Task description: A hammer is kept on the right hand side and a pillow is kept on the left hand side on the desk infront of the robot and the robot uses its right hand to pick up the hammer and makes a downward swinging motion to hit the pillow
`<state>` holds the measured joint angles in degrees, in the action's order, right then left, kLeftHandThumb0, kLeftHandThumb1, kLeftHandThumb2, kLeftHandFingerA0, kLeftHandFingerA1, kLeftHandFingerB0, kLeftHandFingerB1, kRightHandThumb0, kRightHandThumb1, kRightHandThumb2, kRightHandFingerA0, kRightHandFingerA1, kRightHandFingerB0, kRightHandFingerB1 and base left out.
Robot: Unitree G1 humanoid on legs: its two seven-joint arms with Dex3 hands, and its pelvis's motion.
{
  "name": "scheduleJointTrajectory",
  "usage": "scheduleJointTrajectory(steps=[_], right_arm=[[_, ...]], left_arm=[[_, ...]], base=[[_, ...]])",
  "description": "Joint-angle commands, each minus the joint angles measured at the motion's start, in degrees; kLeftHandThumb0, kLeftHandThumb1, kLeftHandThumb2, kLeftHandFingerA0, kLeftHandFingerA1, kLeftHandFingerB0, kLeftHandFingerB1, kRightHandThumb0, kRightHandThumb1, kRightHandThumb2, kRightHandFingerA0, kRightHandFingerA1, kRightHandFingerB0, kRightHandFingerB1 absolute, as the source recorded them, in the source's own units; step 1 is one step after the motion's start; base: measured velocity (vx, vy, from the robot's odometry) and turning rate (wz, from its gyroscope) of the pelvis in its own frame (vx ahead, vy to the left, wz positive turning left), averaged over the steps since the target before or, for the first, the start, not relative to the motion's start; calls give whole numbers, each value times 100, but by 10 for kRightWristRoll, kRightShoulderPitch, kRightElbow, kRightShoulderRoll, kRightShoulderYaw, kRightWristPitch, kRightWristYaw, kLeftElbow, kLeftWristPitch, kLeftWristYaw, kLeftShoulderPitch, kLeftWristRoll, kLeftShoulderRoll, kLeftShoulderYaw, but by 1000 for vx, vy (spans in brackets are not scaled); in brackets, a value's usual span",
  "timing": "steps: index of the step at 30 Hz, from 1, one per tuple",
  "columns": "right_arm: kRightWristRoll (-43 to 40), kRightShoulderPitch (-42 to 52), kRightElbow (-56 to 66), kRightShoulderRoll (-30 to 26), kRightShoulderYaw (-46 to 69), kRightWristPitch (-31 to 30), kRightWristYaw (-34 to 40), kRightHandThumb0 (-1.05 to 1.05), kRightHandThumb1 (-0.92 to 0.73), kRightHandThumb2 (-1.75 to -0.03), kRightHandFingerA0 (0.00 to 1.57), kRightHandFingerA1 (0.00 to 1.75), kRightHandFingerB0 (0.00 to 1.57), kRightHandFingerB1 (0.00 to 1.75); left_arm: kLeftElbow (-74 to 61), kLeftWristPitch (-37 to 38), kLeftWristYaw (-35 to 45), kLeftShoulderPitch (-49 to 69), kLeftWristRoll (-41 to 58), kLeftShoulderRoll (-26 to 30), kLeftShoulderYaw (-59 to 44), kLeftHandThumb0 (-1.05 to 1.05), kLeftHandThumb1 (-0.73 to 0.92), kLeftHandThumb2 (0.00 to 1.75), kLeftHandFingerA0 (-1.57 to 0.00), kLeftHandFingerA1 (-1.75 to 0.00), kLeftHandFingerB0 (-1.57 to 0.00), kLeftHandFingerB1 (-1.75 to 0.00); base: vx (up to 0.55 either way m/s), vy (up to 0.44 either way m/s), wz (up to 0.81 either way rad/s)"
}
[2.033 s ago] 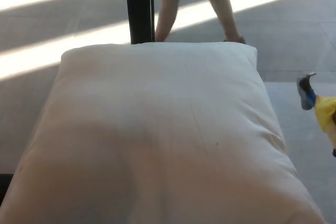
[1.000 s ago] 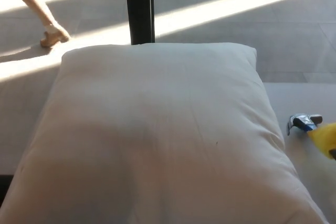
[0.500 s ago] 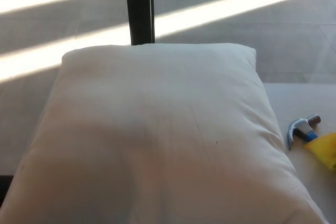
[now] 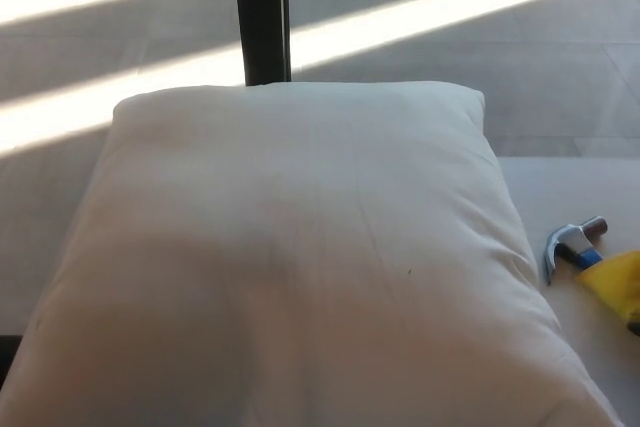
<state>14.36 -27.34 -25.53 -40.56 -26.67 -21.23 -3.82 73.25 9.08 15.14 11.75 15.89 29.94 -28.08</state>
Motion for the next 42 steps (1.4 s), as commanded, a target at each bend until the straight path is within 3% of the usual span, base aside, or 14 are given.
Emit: scheduleJointTrajectory(steps=[1,13,14,15,17,18,19,26,28,29,30,35,36,42], right_arm=[[13,9,29,-19,34,1,-61,-105,-63,-87,0,0,0,0],[-84,51,62,-71,320,34,-84,-105,-82,-66,0,0,0,0],[-86,57,56,-76,343,37,-76,-105,-81,-67,0,0,0,0],[-97,64,53,-75,371,39,-71,-105,-76,-65,0,0,0,2],[-111,74,52,-67,408,40,-69,-105,-76,-65,0,0,0,2],[-120,88,46,-68,468,20,-37,-103,-56,-91,0,0,0,10],[-132,92,34,-55,505,42,-10,-104,-61,-103,0,15,6,5],[-213,122,-12,29,727,16,115,-65,-63,-80,0,0,6,20],[-246,117,-68,52,775,36,152,-39,-70,-62,0,35,12,31],[-262,109,-104,61,797,38,172,-35,-75,-62,0,36,11,30],[-282,103,-125,68,817,46,180,-29,-73,-62,0,33,14,29],[-357,98,-214,102,904,66,201,-34,-71,-83,0,22,5,36],[-375,101,-241,119,919,92,197,-41,-78,-63,0,31,11,41],[-367,127,-221,190,924,98,162,-46,-77,-71,0,29,2,18]], left_arm=[[0,13,-5,4,-9,16,2,-68,74,62,-67,-56,-50,-46],[2,6,-7,2,-1,15,-4,-67,72,61,-68,-55,-50,-45],[2,6,-7,1,-3,16,-3,-67,58,98,-61,-65,-42,-57],[2,6,-6,0,-5,18,-1,-68,73,62,-68,-56,-49,-45],[1,5,-5,-4,-6,21,0,-68,73,62,-68,-56,-49,-45],[1,7,-1,-4,-5,21,0,-67,57,97,-60,-65,-42,-57],[0,5,-1,-4,0,20,-5,-67,72,61,-69,-57,-47,-45],[2,-8,-2,-18,7,20,-11,-65,71,61,-68,-57,-48,-46],[3,-11,-8,-23,9,18,-13,-67,70,61,-70,-56,-50,-45],[2,-10,-7,-23,6,18,-10,-66,55,95,-64,-65,-44,-57],[2,-9,-6,-23,6,18,-10,-65,71,61,-71,-56,-50,-45],[1,-7,-4,-23,7,18,-11,-66,71,61,-70,-58,-49,-45],[0,-5,-3,-23,2,20,-6,-65,56,96,-62,-66,-43,-57],[2,-3,-5,-23,1,21,-6,-64,73,62,-68,-56,-48,-45]], base=[[0,0,0],[0,0,0],[0,0,0],[0,0,0],[0,0,0],[0,0,0],[0,0,0],[0,0,0],[0,0,0],[0,0,0],[0,0,0],[0,0,0],[0,0,0],[0,0,0]])
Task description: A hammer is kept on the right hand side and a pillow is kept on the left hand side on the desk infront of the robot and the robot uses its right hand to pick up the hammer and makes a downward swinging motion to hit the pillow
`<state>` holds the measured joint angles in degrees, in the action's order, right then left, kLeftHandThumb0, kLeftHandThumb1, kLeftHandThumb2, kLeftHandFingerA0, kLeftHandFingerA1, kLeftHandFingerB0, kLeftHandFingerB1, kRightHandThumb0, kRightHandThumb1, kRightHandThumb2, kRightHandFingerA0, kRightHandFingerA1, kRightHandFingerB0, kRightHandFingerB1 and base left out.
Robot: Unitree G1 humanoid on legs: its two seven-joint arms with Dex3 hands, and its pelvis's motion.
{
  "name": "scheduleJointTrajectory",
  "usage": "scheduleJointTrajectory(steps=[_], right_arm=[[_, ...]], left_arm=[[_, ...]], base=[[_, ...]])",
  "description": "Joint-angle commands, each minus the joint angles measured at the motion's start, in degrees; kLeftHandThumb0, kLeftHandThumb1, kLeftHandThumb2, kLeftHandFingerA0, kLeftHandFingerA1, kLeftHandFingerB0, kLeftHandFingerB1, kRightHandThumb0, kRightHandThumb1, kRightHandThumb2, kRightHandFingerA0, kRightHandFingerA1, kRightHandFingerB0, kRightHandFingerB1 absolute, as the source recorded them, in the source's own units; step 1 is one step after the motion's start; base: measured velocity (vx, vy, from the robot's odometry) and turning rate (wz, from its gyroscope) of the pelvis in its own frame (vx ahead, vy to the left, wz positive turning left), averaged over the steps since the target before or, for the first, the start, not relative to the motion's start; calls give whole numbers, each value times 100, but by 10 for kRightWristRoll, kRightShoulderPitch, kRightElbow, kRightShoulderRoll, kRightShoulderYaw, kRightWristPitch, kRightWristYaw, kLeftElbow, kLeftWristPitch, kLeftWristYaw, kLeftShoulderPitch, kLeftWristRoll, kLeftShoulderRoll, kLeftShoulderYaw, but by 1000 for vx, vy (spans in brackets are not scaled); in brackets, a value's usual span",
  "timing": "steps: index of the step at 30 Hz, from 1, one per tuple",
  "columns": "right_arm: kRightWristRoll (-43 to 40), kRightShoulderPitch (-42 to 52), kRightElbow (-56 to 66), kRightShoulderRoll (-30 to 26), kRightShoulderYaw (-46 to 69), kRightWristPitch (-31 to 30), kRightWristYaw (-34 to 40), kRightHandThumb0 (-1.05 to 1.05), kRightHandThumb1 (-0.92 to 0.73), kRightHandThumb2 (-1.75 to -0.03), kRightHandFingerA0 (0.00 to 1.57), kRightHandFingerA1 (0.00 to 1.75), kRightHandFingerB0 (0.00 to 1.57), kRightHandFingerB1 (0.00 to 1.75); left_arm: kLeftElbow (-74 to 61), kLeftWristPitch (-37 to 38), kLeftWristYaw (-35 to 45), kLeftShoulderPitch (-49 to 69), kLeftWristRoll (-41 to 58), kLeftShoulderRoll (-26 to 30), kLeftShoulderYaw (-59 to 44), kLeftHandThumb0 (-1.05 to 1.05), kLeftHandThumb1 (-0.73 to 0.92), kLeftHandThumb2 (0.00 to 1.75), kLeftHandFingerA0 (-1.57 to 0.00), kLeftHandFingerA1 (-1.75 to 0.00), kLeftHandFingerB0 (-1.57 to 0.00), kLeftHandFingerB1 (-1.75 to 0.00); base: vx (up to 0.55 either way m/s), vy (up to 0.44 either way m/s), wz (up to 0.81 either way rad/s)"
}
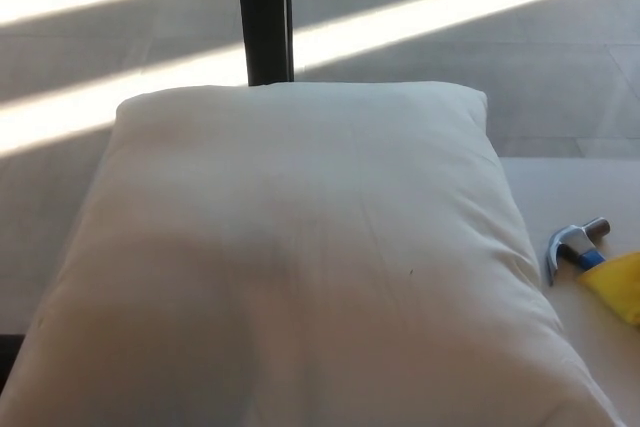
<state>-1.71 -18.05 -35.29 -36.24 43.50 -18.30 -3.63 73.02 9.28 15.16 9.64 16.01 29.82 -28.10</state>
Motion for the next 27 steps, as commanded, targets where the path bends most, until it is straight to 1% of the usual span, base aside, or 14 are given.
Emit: scheduleJointTrajectory(steps=[1,3,6,11,12,13,16,18,19,21,22,23,25,27], right_arm=[[-207,35,-129,153,225,79,152,-46,-75,-70,0,28,3,18],[-213,35,-133,161,239,85,139,-49,-70,-81,5,54,4,21],[-213,36,-142,169,246,73,115,-49,-78,-63,0,45,0,19],[-174,37,-173,176,217,79,116,-56,-63,-87,0,24,2,21],[-166,33,-185,179,210,91,124,-52,-70,-61,1,55,1,34],[-156,35,-186,182,198,92,128,-53,-71,-64,7,58,4,23],[-169,42,-186,184,185,87,114,-56,-51,-86,19,58,0,24],[-179,42,-196,182,179,97,103,-55,-50,-85,18,59,0,22],[-174,46,-196,182,167,98,98,-50,-68,-66,19,57,3,16],[-194,41,-195,186,168,98,100,-62,-68,-63,11,56,0,17],[-183,42,-189,188,155,104,113,-67,-71,-63,13,56,0,18],[-191,44,-185,188,152,101,103,-75,-56,-90,7,54,0,15],[-196,43,-188,182,142,102,104,-77,-62,-71,6,52,1,9],[-196,43,-190,168,115,94,49,-87,-64,-101,1,25,9,10]], left_arm=[[4,-10,-3,-6,3,24,-8,-65,72,61,-67,-56,-48,-46],[4,-14,-2,-7,3,24,-9,-65,56,96,-58,-65,-40,-56],[6,-17,-9,-10,8,22,-14,-64,70,61,-69,-57,-52,-47],[1,-11,2,-4,2,23,-9,-66,73,62,-65,-58,-45,-45],[0,-13,-6,-9,-3,26,-5,-66,72,61,-68,-55,-49,-44],[0,-13,-10,-10,-5,25,-3,-66,56,96,-62,-65,-42,-57],[1,-8,-4,2,4,19,-11,-65,56,96,-58,-67,-40,-58],[1,-5,-2,2,3,18,-12,-65,56,96,-60,-67,-42,-59],[3,-13,-7,0,5,18,-14,-65,71,61,-68,-57,-48,-47],[1,-11,-4,-3,2,21,-11,-66,55,95,-59,-64,-42,-57],[-1,-5,-1,-1,-2,21,-7,-66,71,61,-64,-52,-48,-45],[0,-7,-5,-5,-1,21,-8,-65,71,61,-66,-54,-50,-46],[-1,-13,-7,-10,1,19,-9,-64,70,61,-65,-54,-50,-46],[0,-10,-9,-16,-1,17,-8,-65,71,61,-68,-55,-52,-46]], base=[[0,0,0],[0,0,0],[0,0,0],[0,0,0],[0,0,0],[0,0,0],[0,0,0],[0,0,0],[0,0,0],[0,0,0],[0,0,0],[0,0,0],[0,0,0],[0,0,0]])
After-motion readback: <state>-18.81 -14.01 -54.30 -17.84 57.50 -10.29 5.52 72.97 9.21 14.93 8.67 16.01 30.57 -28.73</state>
